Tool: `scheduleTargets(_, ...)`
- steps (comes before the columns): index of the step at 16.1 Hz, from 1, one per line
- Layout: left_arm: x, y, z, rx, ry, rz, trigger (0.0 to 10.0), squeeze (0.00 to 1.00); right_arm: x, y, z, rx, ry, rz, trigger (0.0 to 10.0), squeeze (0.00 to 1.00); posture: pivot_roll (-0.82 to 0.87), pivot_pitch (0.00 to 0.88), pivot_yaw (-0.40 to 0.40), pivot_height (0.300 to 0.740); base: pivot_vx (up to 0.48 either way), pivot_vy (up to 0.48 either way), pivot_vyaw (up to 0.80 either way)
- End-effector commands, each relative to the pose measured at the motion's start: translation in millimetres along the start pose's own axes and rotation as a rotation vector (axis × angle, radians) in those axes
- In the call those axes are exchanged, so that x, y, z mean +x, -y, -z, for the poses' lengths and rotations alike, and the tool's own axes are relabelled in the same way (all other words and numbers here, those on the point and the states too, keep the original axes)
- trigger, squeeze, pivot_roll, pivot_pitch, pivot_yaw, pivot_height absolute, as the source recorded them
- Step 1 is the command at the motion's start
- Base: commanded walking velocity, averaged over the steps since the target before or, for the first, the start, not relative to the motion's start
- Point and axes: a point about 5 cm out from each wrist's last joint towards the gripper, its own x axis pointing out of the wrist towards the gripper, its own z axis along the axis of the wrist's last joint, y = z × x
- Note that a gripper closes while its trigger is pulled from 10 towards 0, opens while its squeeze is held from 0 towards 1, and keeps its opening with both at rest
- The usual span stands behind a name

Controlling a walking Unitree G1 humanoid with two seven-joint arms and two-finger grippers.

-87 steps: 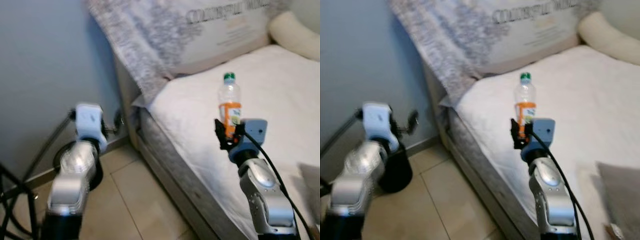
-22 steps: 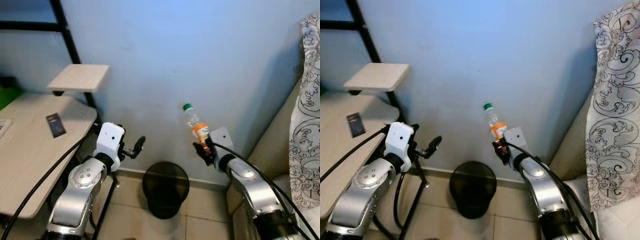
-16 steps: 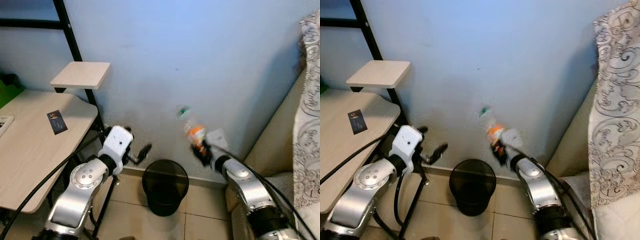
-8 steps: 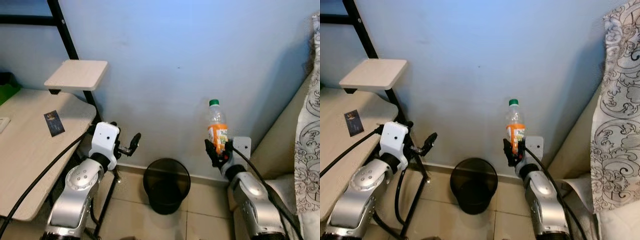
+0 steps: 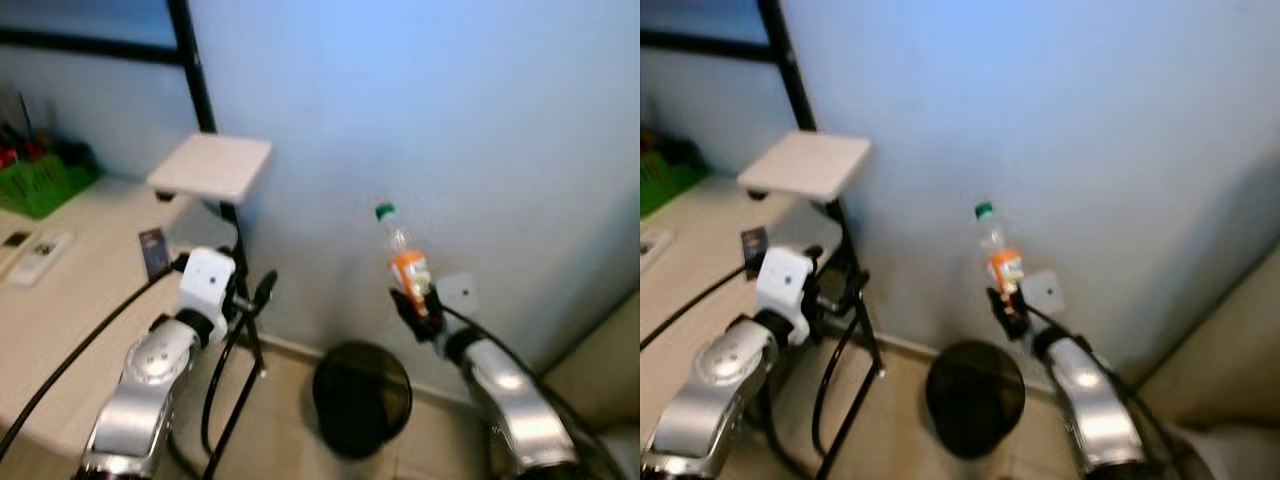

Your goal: Clean up the room

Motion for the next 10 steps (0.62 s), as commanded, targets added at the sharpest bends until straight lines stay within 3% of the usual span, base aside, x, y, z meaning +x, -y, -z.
scheduleTargets(1,3.5,7.5,-2.6,0.019,0.007,0.054,10.0,0.19,-3.0,9.3,6.6,-0.062,-0.050,-0.021,10.0,0.00,0.00,0.000,0.050,0.740,0.420,0.000,0.00)
scheduleTargets(3,5.7,8.8,-2.5,0.038,0.006,0.081,10.0,0.18,-0.4,16.4,8.3,-0.102,-0.083,-0.004,10.0,0.00,0.00,0.000,0.049,0.740,0.210,0.000,0.00)
scheduleTargets(5,7.8,15.7,-1.4,0.072,0.001,0.183,10.0,0.17,4.5,20.2,10.8,-0.159,-0.135,0.003,10.0,0.00,0.01,0.000,0.049,0.740,0.000,0.000,0.00)
scheduleTargets(10,1.4,36.3,3.8,0.122,-0.049,0.501,10.0,0.18,7.9,13.1,45.5,-0.298,-0.387,-0.155,10.0,0.00,0.00,0.000,0.053,0.740,0.000,0.000,0.00)
